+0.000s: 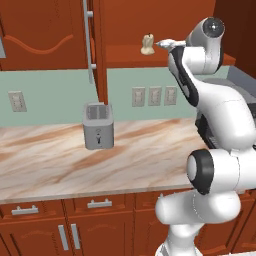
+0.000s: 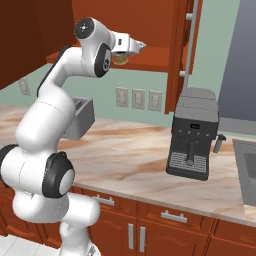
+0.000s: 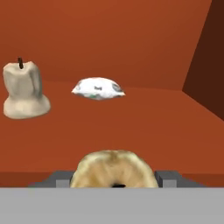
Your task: Pick the candle and candle from the dining table and place them in the open cabinet. Close the cabinet after placing the objects.
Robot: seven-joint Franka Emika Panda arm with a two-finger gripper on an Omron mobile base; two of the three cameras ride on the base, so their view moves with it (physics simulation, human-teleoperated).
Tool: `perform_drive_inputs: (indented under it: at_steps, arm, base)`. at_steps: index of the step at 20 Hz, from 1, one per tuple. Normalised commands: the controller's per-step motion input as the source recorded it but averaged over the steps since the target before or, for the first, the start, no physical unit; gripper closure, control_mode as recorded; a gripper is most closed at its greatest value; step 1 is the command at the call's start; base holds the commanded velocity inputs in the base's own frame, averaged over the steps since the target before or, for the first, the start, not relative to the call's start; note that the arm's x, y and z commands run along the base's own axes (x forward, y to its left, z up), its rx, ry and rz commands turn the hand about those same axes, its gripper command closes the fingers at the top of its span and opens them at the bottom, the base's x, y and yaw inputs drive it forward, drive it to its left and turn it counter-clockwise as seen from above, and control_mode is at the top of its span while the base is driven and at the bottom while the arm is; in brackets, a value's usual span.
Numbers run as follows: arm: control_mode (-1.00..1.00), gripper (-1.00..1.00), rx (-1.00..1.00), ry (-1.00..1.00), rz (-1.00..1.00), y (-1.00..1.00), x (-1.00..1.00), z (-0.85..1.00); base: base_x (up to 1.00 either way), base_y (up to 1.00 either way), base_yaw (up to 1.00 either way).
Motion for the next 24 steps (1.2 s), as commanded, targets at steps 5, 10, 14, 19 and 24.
perform_drive_inputs:
  at_steps: [5, 10, 14, 19, 24]
  arm:
    - [-1.0, 1.0, 0.0, 0.0, 0.01, -0.05, 0.31, -0.04]
    - [-1.0, 1.0, 0.0, 0.0, 0.01, -0.07, 0.36, -0.05]
    - [-1.0, 1.0, 0.0, 0.0, 0.01, -0.06, 0.34, -0.07]
    - [-1.0, 1.0, 0.0, 0.0, 0.02, -0.06, 0.34, -0.07]
    - [-1.0, 1.0, 0.0, 0.0, 0.02, -0.02, 0.27, -0.16]
  base:
    - [0.0, 0.0, 0.0]
    - [0.0, 0.0, 0.0]
    - [0.0, 0.0, 0.0]
    - [0.0, 0.0, 0.0]
    - [0.0, 0.0, 0.0]
